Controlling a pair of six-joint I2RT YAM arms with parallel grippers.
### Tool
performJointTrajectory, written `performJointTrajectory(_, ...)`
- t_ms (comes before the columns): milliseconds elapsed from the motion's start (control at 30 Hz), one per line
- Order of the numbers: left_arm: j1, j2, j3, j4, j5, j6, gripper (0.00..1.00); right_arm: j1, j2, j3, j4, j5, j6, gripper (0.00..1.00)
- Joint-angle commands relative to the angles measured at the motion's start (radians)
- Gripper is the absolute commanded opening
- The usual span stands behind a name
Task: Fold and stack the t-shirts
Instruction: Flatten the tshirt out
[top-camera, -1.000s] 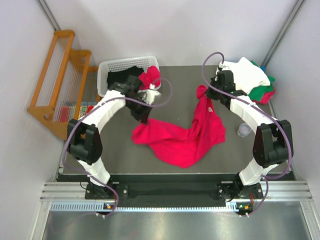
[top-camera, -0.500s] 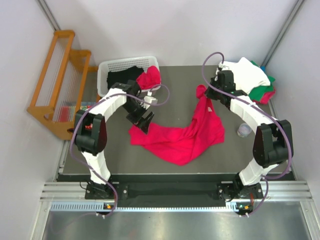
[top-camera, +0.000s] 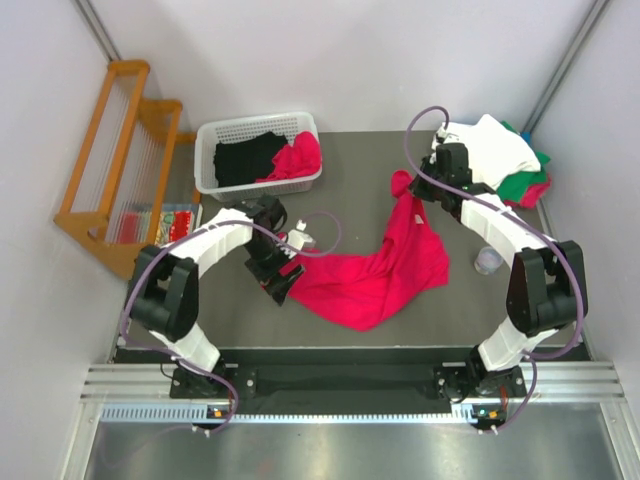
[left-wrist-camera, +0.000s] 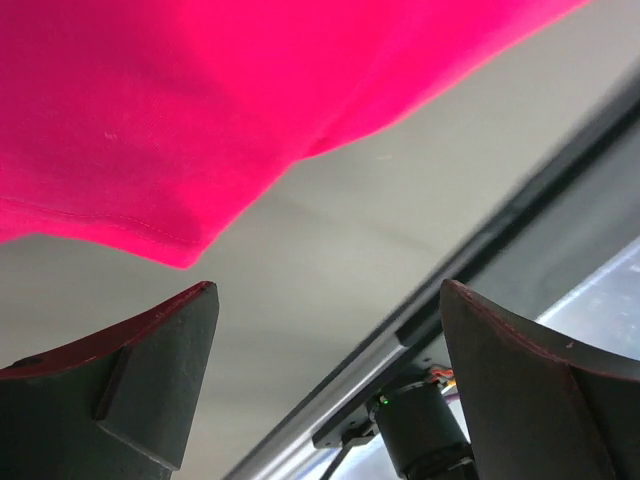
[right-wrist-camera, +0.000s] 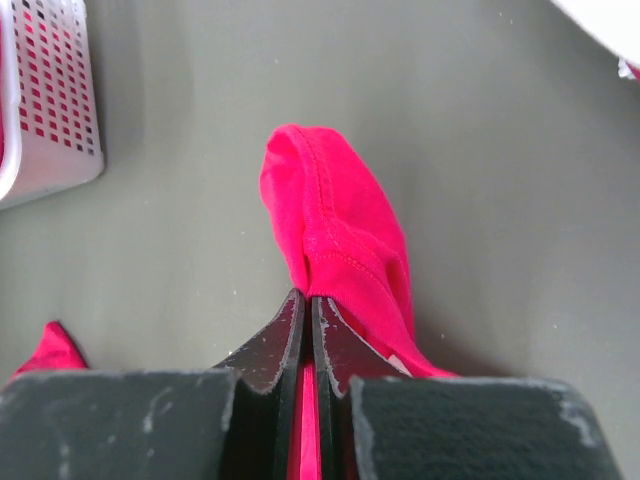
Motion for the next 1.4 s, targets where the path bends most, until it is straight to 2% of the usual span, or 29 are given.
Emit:
performJointTrajectory(0,0.014,0.051,-0.058,0.167,-0.138,-0.058,0.95,-0.017,-0.056,-0.007,0.048,-0.009,0.007,0.0)
performJointTrajectory(200,0.014,0.073,-0.06,0.253,-0.146,-0.103,0.92,-0.015,-0.062,-0.007,0.043,-0.012,0.005,0.0)
performJointTrajectory(500,0.032,0.08,-0.02,0.259,-0.116,-0.125,0.89,-0.017,-0.059,-0.016,0.048,-0.019,0.004,0.0)
performJointTrajectory(600,0.036,0.085,-0.014,0.257,-0.107,-0.126,0.8,-0.017,-0.06,-0.013,0.046,-0.021,0.005,0.0)
performJointTrajectory(633,0.036,0.088,-0.012,0.257,-0.106,-0.126,0.71,-0.015,-0.059,-0.012,0.046,-0.023,0.005,0.0)
performJointTrajectory(733,0.04,0.1,0.002,0.254,-0.103,-0.126,0.58,-0.017,-0.062,-0.009,0.045,-0.023,0.004,0.0)
performJointTrajectory(833,0.04,0.109,0.006,0.247,-0.101,-0.129,0.57,-0.017,-0.065,-0.009,0.045,-0.021,0.001,0.0)
performJointTrajectory(933,0.04,0.12,-0.004,0.247,-0.106,-0.126,0.62,-0.018,-0.068,-0.007,0.043,-0.023,0.004,0.0)
performJointTrajectory(967,0.042,0.123,-0.009,0.248,-0.11,-0.128,0.7,-0.021,-0.068,-0.007,0.042,-0.024,0.002,0.0)
performJointTrajectory(1067,0.042,0.123,-0.032,0.253,-0.126,-0.128,0.8,-0.02,-0.072,-0.007,0.043,-0.026,0.004,0.0)
performJointTrajectory(1100,0.045,0.116,-0.037,0.257,-0.13,-0.128,0.87,-0.02,-0.073,-0.009,0.045,-0.026,0.004,0.0)
performJointTrajectory(1133,0.049,0.099,-0.044,0.259,-0.124,-0.131,0.88,-0.02,-0.071,-0.009,0.043,-0.026,0.002,0.0)
performJointTrajectory(1267,0.075,0.074,-0.035,0.244,-0.107,-0.134,0.82,-0.023,-0.068,-0.012,0.048,-0.029,0.004,0.0)
performJointTrajectory(1367,0.075,0.082,-0.032,0.225,-0.092,-0.134,0.65,-0.023,-0.065,-0.01,0.048,-0.033,0.01,0.0)
